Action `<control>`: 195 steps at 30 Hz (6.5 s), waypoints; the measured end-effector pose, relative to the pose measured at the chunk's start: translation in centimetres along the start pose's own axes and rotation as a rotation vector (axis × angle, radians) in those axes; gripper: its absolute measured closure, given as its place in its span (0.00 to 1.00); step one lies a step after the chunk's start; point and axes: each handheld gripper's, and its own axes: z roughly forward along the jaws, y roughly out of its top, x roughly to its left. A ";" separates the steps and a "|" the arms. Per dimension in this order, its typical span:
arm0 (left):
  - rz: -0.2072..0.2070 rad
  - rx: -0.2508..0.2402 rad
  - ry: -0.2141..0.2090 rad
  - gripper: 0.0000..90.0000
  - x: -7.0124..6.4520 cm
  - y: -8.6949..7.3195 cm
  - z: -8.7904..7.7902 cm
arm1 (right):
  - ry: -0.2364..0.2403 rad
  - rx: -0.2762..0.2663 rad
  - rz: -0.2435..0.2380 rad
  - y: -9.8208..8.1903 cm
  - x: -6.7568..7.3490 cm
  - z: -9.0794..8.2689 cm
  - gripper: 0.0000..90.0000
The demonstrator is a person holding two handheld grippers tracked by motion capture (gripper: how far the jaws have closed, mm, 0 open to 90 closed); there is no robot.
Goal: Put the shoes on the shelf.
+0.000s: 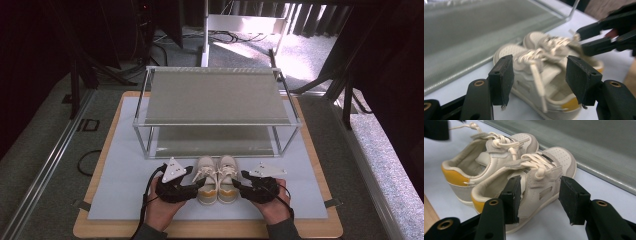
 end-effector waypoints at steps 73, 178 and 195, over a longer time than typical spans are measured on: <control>-0.200 0.001 -0.027 0.67 0.7 0.2 2.9 | 0.145 -0.114 0.194 -0.1 -1.7 0.2 0.77; -0.332 -0.196 0.146 0.67 5.1 3.9 9.7 | 0.111 -0.256 0.293 3.0 -8.2 6.3 0.77; -0.357 -0.206 0.188 0.67 6.1 3.2 11.1 | 0.090 -0.261 0.307 3.4 -9.1 8.1 0.77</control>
